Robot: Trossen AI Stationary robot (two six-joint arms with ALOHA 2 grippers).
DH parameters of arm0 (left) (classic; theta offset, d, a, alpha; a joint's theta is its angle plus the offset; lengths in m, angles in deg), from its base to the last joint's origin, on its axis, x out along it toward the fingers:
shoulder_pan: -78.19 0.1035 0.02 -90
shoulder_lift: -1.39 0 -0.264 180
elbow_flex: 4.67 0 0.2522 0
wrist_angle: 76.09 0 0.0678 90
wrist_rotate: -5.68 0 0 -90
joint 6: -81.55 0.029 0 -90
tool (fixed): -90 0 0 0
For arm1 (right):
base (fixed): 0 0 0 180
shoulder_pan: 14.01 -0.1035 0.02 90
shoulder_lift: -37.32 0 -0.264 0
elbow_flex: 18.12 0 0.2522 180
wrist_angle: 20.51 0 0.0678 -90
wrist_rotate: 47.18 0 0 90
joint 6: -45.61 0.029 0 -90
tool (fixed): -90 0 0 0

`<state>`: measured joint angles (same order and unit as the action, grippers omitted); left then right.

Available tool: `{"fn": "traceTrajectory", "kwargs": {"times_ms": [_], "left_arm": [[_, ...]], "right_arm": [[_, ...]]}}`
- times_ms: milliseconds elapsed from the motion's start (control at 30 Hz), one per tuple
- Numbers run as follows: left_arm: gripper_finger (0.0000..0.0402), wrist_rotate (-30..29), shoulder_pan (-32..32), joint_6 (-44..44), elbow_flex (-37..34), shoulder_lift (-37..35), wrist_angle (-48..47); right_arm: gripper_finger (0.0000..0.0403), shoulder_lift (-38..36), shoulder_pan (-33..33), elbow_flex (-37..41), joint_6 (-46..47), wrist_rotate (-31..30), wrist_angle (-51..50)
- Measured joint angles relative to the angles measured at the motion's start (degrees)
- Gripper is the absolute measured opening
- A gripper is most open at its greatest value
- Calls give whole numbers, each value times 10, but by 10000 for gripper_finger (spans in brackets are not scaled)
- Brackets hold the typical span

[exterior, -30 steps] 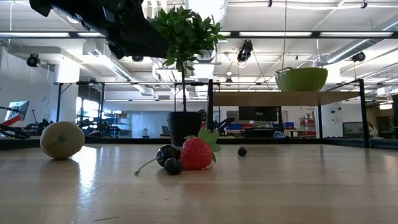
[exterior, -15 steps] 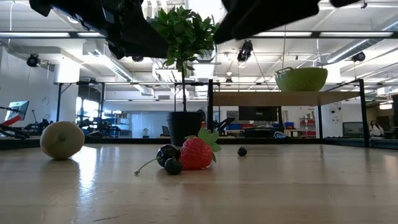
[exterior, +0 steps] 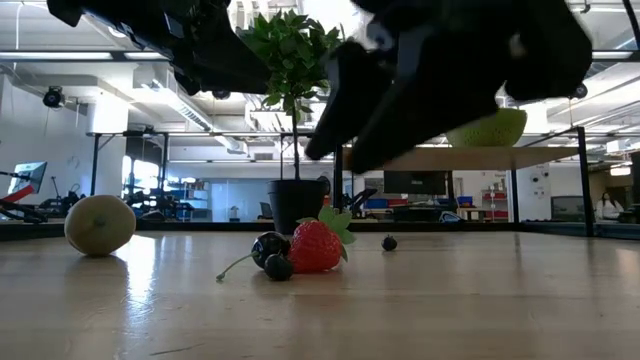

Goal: Pick & Place Fruit
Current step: Put the strawberry into the green strainer bowl on the shelf

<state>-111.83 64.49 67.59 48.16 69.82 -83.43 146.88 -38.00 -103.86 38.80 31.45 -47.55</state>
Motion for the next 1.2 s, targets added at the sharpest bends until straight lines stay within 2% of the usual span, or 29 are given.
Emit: {"fn": "traceTrajectory", "kwargs": {"times_ms": [333, 533, 667, 1067, 1200], "left_arm": [[197, 0, 0, 0, 0, 0, -1], [197, 0, 0, 0, -3, 0, 0], [197, 0, 0, -11, -9, 0, -1], [197, 0, 0, -12, -8, 0, 2], [197, 0, 0, -12, -8, 0, 2]], "right_arm": [[322, 92, 4, -36, 7, 2, 2], [320, 113, 4, -56, 9, 5, -3], [290, 112, 4, -55, 10, 5, -9], [153, 112, 7, -53, 30, 16, -29], [119, 111, 7, -53, 26, 14, -30]]}}
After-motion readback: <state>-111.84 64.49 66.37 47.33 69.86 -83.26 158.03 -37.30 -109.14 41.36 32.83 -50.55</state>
